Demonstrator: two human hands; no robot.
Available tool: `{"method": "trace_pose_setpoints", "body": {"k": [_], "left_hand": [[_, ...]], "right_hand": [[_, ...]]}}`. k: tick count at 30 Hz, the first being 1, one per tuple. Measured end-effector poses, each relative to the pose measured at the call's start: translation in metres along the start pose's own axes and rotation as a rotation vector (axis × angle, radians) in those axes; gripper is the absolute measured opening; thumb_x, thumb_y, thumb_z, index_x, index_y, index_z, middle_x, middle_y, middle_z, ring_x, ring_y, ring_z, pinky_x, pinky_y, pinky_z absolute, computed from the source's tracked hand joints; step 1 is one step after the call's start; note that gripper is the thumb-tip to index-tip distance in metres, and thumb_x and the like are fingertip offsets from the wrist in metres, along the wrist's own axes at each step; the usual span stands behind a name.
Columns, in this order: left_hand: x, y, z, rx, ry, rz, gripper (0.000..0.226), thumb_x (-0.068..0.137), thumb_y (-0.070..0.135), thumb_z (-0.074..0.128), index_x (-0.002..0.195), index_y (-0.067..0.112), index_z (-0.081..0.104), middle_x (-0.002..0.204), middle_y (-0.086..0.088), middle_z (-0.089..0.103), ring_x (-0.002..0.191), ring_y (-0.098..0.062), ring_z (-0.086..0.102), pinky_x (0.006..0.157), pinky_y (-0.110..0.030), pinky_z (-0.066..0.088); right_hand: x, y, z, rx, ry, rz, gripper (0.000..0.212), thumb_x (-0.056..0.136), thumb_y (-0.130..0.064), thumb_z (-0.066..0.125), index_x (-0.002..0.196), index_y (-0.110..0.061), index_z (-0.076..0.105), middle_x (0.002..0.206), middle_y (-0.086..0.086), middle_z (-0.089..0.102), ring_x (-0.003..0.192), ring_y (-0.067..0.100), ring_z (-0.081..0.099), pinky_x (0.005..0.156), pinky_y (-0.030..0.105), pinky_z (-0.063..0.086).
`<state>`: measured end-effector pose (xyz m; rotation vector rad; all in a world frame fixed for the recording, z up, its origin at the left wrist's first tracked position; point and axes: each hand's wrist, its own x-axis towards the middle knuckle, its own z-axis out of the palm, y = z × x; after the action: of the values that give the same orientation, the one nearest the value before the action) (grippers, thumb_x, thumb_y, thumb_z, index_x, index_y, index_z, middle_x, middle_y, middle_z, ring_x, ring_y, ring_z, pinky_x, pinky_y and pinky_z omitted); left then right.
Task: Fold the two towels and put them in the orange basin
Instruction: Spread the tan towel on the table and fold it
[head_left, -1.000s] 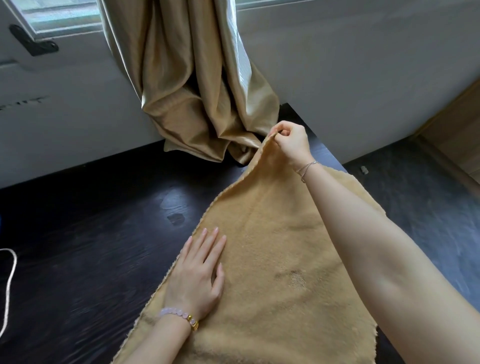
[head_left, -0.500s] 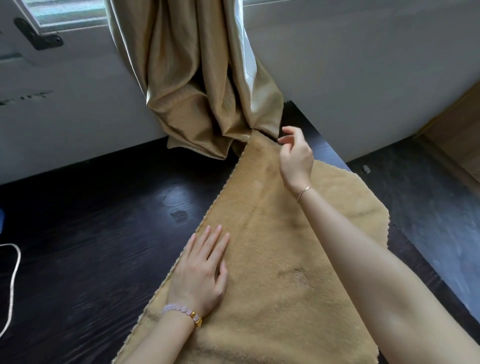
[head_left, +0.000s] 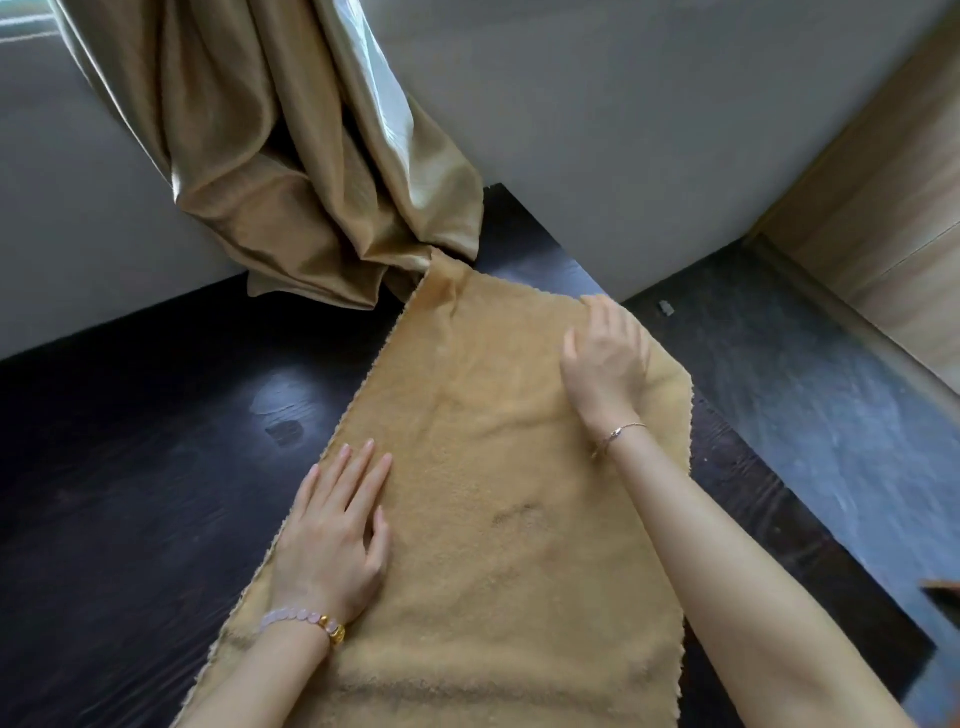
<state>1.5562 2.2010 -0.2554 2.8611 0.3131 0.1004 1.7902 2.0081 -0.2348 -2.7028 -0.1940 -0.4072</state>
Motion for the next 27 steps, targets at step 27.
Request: {"method": "trace_pose_setpoints", "body": {"k": [27], "left_hand": [[0.0, 0.002, 0.001, 0.012, 0.002, 0.002, 0.055, 0.085, 0.03, 0.029, 0.135, 0.016, 0.05, 0.144, -0.003, 0.043, 0.136, -0.017, 0.034, 0.115, -0.036, 0.017]], "right_hand": [[-0.097, 0.04, -0.041, 0.274, -0.116, -0.224, 0.02, 0.082, -0.019, 0.069, 0.101, -0.014, 0.064, 0.095, -0.002, 0.061, 0.085, 0.011, 0.058, 0.074, 0.029, 0.052]]}}
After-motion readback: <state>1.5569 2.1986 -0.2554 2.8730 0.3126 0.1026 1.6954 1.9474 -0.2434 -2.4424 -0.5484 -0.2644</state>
